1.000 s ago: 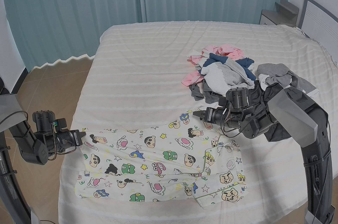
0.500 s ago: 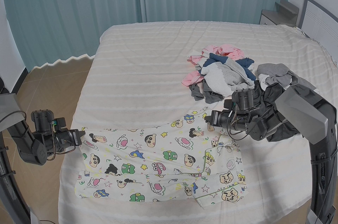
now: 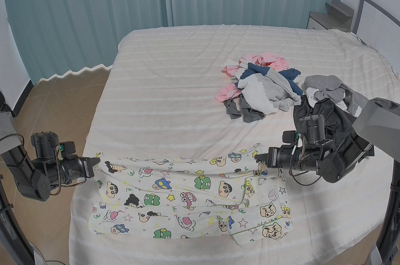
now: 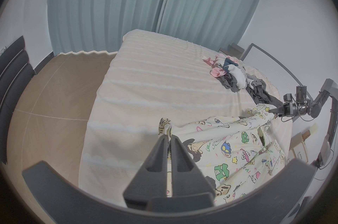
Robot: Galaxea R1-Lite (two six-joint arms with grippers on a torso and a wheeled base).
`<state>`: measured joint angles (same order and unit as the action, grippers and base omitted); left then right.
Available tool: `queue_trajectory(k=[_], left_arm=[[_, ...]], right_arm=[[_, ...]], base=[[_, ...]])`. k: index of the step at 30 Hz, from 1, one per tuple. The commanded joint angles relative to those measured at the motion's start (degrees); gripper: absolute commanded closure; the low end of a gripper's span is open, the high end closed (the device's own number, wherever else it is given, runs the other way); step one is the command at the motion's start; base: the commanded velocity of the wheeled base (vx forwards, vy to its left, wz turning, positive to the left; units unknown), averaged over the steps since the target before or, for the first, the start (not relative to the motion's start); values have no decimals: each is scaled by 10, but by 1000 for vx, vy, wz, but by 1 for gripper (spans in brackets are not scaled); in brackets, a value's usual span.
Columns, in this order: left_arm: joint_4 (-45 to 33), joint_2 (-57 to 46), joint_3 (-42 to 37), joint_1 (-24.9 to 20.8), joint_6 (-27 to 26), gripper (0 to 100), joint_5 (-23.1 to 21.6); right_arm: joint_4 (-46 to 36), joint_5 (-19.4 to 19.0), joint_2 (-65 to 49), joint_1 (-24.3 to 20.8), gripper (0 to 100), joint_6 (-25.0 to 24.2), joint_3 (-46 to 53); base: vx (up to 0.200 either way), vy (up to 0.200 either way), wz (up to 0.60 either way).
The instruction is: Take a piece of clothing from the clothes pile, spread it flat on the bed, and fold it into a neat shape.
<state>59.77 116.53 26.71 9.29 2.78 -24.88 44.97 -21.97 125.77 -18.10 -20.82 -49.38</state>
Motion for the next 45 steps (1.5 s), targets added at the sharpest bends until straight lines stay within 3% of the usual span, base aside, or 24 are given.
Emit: queue_trajectory(k=[1,11,17,38,39,45], left_arm=[[2,-14,-25,4,-19,100,-7],[2,-10,-72,2,-24,100,-8],[2,-6,-104,-1,-42,100,-23],[16,-6,-110,3,-44,100,-26],[16,-6,-110,3,-44,100,-26],[18,-7,-110,4,-44,100,-26]], right_arm=[[47,-8,-50,0,100,26,104],[200,-6,-17,-21,100,58,246],[262,6,33,-36,100,57,250],[260,17,-24,8,100,23,210],[260,17,-21,8,0,22,205],[224,17,-13,9,0,19,157]], base=[[0,0,0],[0,0,0],[0,0,0],[0,0,0],[0,0,0],[0,0,0]])
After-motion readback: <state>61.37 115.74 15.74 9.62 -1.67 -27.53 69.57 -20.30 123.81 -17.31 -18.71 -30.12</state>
